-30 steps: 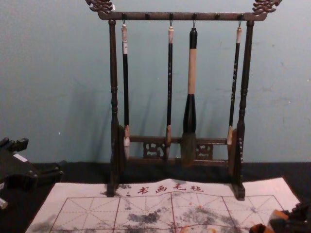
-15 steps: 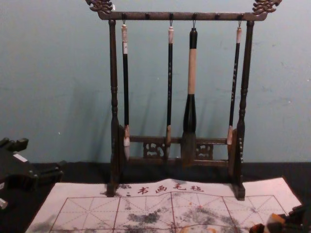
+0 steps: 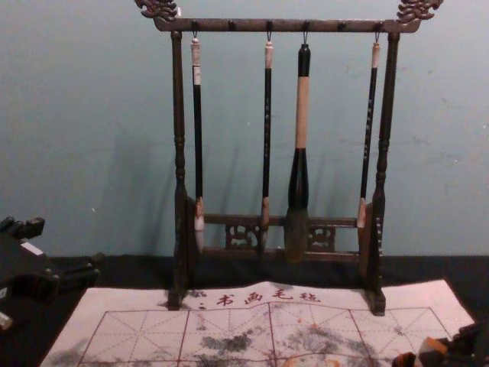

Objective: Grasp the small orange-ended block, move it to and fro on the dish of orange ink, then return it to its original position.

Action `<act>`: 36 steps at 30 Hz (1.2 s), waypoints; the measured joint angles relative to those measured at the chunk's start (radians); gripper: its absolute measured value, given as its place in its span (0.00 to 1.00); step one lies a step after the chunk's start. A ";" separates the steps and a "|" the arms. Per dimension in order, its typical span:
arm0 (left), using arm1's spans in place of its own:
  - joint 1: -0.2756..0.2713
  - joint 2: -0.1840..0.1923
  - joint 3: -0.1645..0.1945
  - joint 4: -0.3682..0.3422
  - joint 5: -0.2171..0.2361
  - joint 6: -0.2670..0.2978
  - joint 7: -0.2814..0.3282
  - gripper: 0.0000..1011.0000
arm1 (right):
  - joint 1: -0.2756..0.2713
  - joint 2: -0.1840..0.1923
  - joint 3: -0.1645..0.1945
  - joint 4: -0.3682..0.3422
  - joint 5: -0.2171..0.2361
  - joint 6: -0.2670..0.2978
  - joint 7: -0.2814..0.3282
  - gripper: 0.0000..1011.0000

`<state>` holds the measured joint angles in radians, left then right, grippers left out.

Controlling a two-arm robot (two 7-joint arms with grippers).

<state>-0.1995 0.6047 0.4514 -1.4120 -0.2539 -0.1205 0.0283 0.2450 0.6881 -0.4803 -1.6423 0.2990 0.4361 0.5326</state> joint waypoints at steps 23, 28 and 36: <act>0.000 0.000 0.000 0.000 0.000 0.000 0.000 0.99 | 0.000 0.001 0.001 -0.001 0.001 -0.002 0.000 0.28; 0.000 0.000 0.000 0.000 0.000 0.000 0.000 0.99 | 0.000 0.001 0.001 -0.001 0.001 -0.002 0.000 0.42; 0.000 0.000 0.000 0.000 0.000 0.000 0.000 0.99 | 0.000 0.001 0.001 -0.001 0.002 -0.002 0.000 0.70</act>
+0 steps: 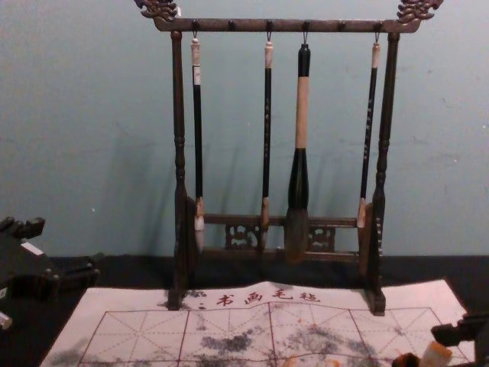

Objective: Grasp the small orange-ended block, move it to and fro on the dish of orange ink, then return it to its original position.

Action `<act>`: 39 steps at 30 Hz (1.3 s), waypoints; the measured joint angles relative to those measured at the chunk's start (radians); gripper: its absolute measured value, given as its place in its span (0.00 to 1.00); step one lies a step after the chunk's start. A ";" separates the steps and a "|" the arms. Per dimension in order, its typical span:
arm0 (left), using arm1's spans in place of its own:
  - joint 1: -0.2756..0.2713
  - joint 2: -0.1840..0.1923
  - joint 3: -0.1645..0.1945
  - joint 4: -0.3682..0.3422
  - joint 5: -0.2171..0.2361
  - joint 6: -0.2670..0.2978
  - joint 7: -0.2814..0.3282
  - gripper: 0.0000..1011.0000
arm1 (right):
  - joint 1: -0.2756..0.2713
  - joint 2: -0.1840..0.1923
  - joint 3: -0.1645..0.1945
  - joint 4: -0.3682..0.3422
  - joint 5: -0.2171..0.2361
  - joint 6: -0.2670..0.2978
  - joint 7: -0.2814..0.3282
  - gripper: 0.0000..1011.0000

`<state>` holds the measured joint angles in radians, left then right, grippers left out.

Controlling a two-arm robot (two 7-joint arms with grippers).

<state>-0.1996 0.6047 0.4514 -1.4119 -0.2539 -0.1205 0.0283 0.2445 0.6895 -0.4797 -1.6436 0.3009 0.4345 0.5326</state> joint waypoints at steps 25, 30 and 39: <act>0.000 0.000 0.000 0.000 0.000 0.000 0.000 0.99 | 0.000 0.000 0.000 0.000 0.000 0.000 0.000 0.99; 0.000 0.000 0.000 0.000 0.000 0.000 0.000 0.99 | -0.016 -0.011 0.021 -0.014 0.004 -0.023 -0.024 0.99; 0.000 0.000 0.000 0.000 0.000 0.000 0.000 0.99 | -0.073 -0.086 0.131 -0.047 0.033 -0.117 -0.156 0.99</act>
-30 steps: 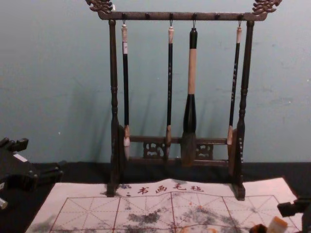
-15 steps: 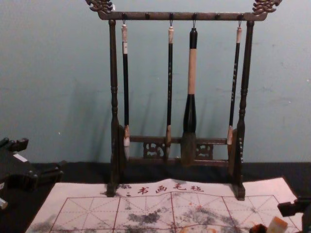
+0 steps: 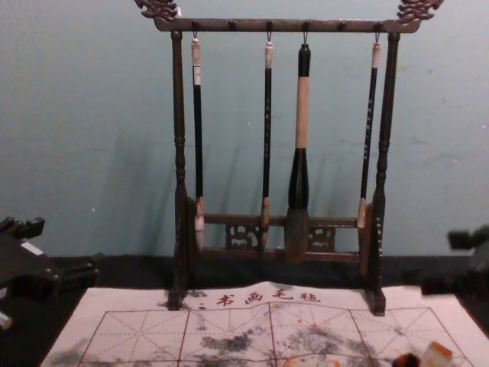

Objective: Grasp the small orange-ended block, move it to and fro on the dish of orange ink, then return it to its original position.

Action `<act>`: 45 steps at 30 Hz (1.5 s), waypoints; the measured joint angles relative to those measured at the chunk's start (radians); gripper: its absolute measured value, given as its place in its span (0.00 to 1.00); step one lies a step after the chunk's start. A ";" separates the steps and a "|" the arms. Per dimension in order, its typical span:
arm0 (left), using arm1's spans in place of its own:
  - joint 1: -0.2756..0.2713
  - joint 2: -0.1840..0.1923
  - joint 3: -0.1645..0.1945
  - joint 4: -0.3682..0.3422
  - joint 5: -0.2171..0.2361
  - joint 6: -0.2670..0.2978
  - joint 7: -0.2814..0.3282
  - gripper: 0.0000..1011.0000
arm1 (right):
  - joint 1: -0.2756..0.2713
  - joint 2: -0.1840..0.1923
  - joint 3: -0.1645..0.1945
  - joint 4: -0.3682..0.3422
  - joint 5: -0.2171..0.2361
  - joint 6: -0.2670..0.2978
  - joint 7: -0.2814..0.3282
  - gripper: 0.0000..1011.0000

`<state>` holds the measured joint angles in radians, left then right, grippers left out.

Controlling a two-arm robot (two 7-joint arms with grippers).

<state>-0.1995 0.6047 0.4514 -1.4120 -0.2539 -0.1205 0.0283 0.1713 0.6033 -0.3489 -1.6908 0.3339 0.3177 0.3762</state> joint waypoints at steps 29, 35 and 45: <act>0.000 0.000 0.000 0.000 0.000 0.000 0.000 0.99 | -0.071 -0.183 0.078 0.225 -0.290 -0.200 -0.406 0.99; 0.000 0.000 0.000 0.000 0.000 0.000 0.000 0.99 | -0.072 -0.180 0.078 0.219 -0.288 -0.199 -0.405 0.99; 0.000 0.000 0.000 0.000 0.000 0.000 0.000 0.99 | -0.073 -0.177 0.078 0.213 -0.284 -0.198 -0.403 0.99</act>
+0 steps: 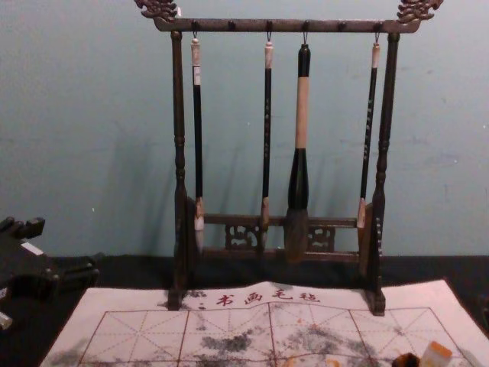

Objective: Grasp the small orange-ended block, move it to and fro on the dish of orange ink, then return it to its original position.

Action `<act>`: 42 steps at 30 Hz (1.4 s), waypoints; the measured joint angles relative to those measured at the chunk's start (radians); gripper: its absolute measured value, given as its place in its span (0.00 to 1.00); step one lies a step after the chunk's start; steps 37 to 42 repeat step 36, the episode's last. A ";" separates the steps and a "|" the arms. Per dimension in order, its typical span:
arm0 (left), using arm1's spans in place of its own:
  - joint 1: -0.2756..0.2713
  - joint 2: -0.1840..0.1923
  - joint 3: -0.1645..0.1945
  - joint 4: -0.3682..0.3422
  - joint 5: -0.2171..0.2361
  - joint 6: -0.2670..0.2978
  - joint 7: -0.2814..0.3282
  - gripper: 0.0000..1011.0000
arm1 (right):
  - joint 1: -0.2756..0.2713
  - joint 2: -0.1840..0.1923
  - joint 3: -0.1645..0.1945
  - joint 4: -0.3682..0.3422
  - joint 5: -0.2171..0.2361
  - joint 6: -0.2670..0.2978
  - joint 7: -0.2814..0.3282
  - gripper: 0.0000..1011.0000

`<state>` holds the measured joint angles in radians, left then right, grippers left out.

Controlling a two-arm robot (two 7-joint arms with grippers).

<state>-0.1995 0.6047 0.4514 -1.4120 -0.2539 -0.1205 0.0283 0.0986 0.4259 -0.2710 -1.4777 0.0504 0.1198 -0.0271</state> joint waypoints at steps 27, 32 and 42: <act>0.000 0.000 0.000 0.000 0.000 0.000 0.000 0.99 | -0.001 0.002 0.000 -0.004 0.004 0.001 0.002 0.99; 0.000 0.000 0.000 0.000 0.000 0.000 0.000 0.99 | -0.001 0.002 0.000 -0.004 0.004 0.001 0.002 0.99; 0.000 0.000 0.000 0.000 0.000 0.000 0.000 0.99 | -0.001 0.002 0.000 -0.004 0.004 0.001 0.002 0.99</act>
